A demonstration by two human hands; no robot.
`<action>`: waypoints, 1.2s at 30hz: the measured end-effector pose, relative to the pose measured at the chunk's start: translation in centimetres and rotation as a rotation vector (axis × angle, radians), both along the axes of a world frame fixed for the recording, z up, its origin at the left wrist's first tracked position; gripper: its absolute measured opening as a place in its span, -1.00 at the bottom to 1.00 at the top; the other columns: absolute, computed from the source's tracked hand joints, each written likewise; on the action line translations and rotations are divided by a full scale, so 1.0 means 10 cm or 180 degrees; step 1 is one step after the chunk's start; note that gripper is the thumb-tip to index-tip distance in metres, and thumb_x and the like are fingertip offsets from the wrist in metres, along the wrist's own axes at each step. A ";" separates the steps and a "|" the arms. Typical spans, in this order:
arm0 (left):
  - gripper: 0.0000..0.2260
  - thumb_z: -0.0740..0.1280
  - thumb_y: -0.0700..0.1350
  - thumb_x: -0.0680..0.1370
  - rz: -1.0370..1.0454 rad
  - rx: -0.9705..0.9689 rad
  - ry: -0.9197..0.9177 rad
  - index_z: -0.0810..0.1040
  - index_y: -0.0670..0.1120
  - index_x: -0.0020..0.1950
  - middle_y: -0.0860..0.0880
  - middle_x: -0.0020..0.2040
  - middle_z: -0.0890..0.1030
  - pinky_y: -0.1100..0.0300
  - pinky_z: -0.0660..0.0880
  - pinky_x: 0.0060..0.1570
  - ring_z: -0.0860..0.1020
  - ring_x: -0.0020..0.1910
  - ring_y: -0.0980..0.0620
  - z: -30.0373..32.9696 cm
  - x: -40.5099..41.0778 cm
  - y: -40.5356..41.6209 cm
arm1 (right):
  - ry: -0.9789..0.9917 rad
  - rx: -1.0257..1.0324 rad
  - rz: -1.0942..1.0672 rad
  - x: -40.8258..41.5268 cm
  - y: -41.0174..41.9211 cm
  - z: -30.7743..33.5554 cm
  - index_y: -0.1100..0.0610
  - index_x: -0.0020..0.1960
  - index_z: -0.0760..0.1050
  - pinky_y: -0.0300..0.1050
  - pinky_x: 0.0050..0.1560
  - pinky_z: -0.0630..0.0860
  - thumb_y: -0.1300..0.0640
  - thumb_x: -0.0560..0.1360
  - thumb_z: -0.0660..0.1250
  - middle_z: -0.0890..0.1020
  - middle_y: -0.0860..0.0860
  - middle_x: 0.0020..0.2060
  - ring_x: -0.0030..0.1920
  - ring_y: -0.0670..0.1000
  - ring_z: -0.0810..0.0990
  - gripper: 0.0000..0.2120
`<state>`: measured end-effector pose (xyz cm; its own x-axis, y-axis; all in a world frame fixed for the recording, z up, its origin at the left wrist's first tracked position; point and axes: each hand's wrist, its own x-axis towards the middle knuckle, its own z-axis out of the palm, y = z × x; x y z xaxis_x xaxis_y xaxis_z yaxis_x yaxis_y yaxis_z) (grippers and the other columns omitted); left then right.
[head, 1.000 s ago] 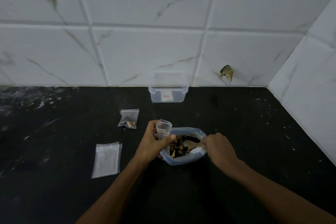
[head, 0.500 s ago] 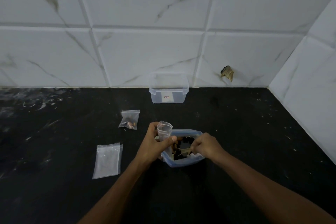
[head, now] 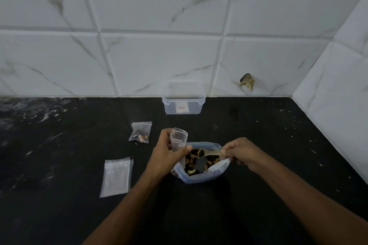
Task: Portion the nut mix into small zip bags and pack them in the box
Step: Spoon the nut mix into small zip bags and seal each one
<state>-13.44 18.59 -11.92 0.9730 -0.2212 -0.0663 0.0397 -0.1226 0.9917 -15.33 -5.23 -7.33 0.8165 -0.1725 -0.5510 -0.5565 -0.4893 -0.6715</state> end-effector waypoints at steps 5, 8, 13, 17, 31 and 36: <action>-0.52 0.52 -0.01 0.43 -0.0023 0.0308 -0.0189 0.33 0.18 0.21 0.13 0.12 0.54 0.34 0.49 -0.09 0.54 0.09 0.19 0.07 -0.01 -0.05 | -0.0344 0.0226 -0.0213 0.07 -0.05 0.42 0.12 -0.04 0.66 -0.26 -0.34 0.37 0.21 0.53 0.34 0.68 0.01 -0.21 -0.29 -0.10 0.47 -0.88; -0.47 0.52 -0.02 0.43 -0.0046 0.0432 -0.0269 0.30 0.16 0.26 0.16 0.11 0.51 0.37 0.48 -0.13 0.52 0.09 0.23 0.10 -0.01 -0.10 | -0.0544 0.0275 -0.0196 0.10 -0.03 0.66 0.10 -0.05 0.66 -0.24 -0.31 0.39 0.20 0.53 0.35 0.69 0.02 -0.18 -0.27 -0.10 0.48 -0.89; -0.47 0.53 0.02 0.42 0.0005 0.0517 -0.0389 0.30 0.17 0.26 0.18 0.10 0.52 0.36 0.47 -0.08 0.52 0.08 0.25 0.13 0.02 -0.21 | -0.1210 -0.0448 0.0332 0.05 0.18 0.82 0.07 -0.10 0.67 -0.26 -0.32 0.41 0.17 0.52 0.36 0.68 -0.01 -0.27 -0.31 -0.10 0.51 -0.89; -0.49 0.52 0.03 0.43 0.0071 0.0444 -0.0368 0.32 0.16 0.24 0.15 0.12 0.54 0.33 0.49 -0.06 0.53 0.08 0.23 0.11 0.05 -0.26 | -0.1973 -0.1760 0.0958 -0.06 0.40 0.73 0.01 -0.07 0.62 -0.26 -0.31 0.40 0.11 0.56 0.31 0.60 -0.09 -0.31 -0.32 -0.13 0.52 -0.88; -0.49 0.52 0.00 0.44 0.0179 0.0273 -0.0326 0.33 0.10 0.27 0.18 0.10 0.53 0.41 0.49 -0.15 0.55 0.06 0.27 0.05 0.05 -0.23 | -0.3277 -0.2492 0.1174 -0.19 0.42 0.58 0.11 -0.12 0.60 -0.16 -0.33 0.42 0.22 0.50 0.37 0.56 -0.02 -0.34 -0.34 -0.06 0.45 -0.94; -0.53 0.52 -0.02 0.44 0.0191 0.0128 -0.0360 0.36 0.11 0.24 0.16 0.10 0.55 0.24 0.55 0.01 0.56 0.06 0.26 -0.01 0.01 -0.07 | -0.2343 -0.2033 0.0594 -0.12 0.12 0.40 0.02 -0.03 0.61 -0.24 -0.31 0.52 0.16 0.54 0.34 0.59 -0.11 -0.33 -0.37 -0.14 0.54 -0.91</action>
<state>-13.29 17.91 -12.01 0.9861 -0.1617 0.0369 -0.0636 -0.1633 0.9845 -16.53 -3.99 -3.30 0.9621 -0.0941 0.2560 0.0163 -0.9171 -0.3983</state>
